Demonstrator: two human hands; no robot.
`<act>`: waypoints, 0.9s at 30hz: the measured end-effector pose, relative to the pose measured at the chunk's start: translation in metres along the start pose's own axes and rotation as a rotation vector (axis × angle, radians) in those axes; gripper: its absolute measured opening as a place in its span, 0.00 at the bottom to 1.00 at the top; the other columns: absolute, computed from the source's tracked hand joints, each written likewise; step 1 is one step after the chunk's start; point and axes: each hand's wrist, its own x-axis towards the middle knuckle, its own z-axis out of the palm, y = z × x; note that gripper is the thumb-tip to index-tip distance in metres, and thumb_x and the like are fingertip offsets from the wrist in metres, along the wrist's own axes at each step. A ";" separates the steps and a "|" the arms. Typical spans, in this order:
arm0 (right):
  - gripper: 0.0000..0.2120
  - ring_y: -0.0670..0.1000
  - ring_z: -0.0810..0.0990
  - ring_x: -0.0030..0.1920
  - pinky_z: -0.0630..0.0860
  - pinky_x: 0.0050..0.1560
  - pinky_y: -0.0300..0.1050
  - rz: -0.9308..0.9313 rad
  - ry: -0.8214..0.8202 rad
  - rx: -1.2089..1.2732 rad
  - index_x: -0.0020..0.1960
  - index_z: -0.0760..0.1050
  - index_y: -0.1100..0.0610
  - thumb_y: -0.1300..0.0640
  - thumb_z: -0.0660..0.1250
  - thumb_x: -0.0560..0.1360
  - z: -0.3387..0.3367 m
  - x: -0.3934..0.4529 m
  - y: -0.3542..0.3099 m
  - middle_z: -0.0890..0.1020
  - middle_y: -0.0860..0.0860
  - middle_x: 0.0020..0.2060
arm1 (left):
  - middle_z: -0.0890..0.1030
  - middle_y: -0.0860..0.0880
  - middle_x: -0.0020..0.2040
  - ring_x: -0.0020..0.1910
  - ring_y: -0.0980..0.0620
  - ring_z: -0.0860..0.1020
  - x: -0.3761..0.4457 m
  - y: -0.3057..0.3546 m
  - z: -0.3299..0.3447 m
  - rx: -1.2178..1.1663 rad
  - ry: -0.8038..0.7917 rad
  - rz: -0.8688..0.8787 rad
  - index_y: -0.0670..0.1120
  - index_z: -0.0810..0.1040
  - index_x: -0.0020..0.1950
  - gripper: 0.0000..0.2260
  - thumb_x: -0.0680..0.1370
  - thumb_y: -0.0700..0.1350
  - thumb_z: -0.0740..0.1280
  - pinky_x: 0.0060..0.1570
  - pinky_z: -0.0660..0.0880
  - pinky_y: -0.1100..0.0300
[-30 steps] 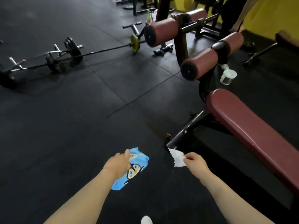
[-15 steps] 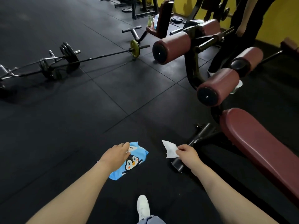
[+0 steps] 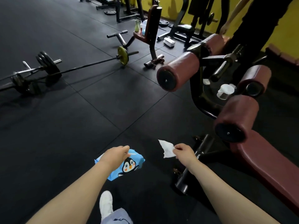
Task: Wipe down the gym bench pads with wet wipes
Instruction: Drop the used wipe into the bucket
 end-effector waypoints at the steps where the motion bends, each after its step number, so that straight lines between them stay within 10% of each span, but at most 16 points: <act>1: 0.08 0.50 0.79 0.41 0.75 0.43 0.43 0.009 0.014 -0.009 0.50 0.79 0.54 0.59 0.65 0.73 0.006 0.011 -0.009 0.80 0.49 0.37 | 0.71 0.52 0.39 0.36 0.52 0.69 0.016 -0.009 -0.006 -0.021 -0.010 -0.002 0.47 0.67 0.46 0.12 0.84 0.54 0.56 0.31 0.61 0.59; 27: 0.07 0.52 0.80 0.43 0.76 0.43 0.46 0.276 0.193 0.230 0.46 0.79 0.53 0.58 0.62 0.73 0.139 0.290 -0.233 0.82 0.52 0.42 | 0.76 0.48 0.42 0.38 0.49 0.75 0.387 -0.207 -0.163 0.202 -0.307 0.136 0.45 0.73 0.47 0.14 0.79 0.56 0.61 0.34 0.67 0.58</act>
